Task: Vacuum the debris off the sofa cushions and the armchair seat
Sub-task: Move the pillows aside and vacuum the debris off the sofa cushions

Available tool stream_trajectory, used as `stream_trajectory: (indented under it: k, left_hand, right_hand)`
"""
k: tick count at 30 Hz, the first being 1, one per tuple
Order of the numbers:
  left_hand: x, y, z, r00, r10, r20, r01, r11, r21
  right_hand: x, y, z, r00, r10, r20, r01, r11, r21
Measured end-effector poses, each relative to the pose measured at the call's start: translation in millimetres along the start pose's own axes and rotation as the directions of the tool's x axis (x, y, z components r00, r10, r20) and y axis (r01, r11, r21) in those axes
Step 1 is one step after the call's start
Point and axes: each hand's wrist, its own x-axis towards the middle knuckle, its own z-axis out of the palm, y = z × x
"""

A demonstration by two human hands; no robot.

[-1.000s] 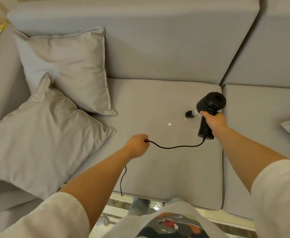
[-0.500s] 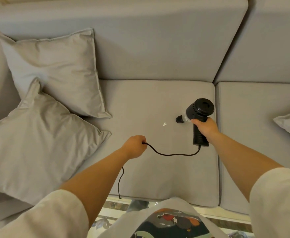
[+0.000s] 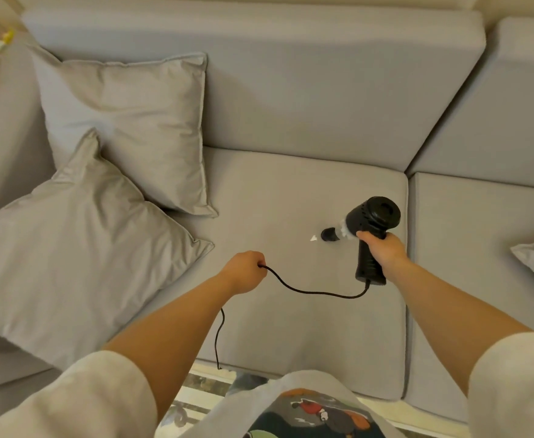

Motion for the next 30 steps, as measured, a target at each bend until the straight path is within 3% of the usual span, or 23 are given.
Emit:
stream_trajectory:
  k: [6, 19, 30]
  left_hand:
    - [-10.2, -37.8, -4.6, 0.996, -0.067, -0.051, 0.063, 0.996, -0.068]
    - [-10.2, -80.5, -26.2, 0.997, -0.037, -0.066, 0.032, 0.996, -0.084]
    - [-2.7, -145.9, -63.3, 0.995, -0.072, -0.063, 0.064, 0.991, -0.117]
  right_hand:
    - [-4.9, -7.4, 33.3, 1.000, 0.024, 0.000, -0.024, 0.999, 0.047]
    - [-23.7, -7.6, 81.2, 0.997, 0.057, -0.047, -0.055, 0.997, 0.048]
    - [-28.0, -48.0, 159.3, 0.997, -0.059, 0.044, 0.058, 0.998, 0.009]
